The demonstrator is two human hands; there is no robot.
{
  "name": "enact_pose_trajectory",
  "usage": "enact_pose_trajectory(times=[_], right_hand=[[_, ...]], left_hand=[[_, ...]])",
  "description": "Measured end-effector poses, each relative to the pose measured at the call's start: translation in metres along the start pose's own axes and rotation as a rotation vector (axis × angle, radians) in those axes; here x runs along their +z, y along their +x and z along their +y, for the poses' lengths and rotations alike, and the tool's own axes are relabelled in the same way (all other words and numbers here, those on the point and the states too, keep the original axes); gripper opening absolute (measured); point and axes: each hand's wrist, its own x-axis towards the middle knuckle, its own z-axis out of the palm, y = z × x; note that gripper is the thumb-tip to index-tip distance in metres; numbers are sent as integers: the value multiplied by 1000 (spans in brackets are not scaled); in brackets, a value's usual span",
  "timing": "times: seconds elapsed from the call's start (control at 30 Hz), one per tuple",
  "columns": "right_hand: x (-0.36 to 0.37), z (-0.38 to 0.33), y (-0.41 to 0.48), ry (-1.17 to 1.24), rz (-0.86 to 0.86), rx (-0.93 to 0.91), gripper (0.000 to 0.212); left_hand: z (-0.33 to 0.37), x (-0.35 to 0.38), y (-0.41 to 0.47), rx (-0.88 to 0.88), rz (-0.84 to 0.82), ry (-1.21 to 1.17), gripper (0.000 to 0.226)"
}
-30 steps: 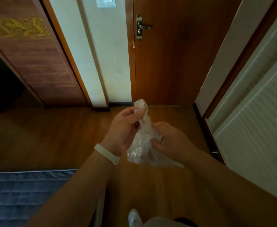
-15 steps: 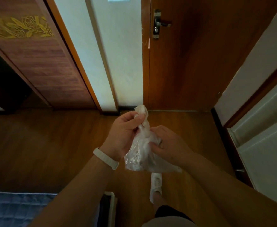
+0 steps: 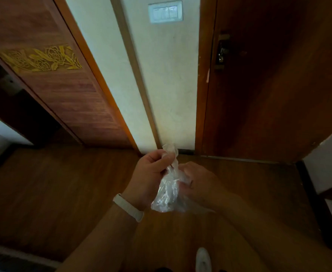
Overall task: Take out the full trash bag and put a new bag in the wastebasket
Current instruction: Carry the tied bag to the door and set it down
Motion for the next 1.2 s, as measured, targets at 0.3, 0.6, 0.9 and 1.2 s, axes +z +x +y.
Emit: enact_pose_trajectory(times=[0.3,0.6,0.9,1.2], right_hand=[[4,24,115,-47,-3,4,43],[36,60,235,-139,25,157,46],[70,123,329,-161,16,219,41],[177,256,397,-170,-41,234,27]], left_hand=[[26,-38,117,-35,-10,-29,12],[27,-103,271,-174,-226,-51,19],[-7,-148,410,-251,-353,97,26],[-131,-161,529,-359,-217,92,21]])
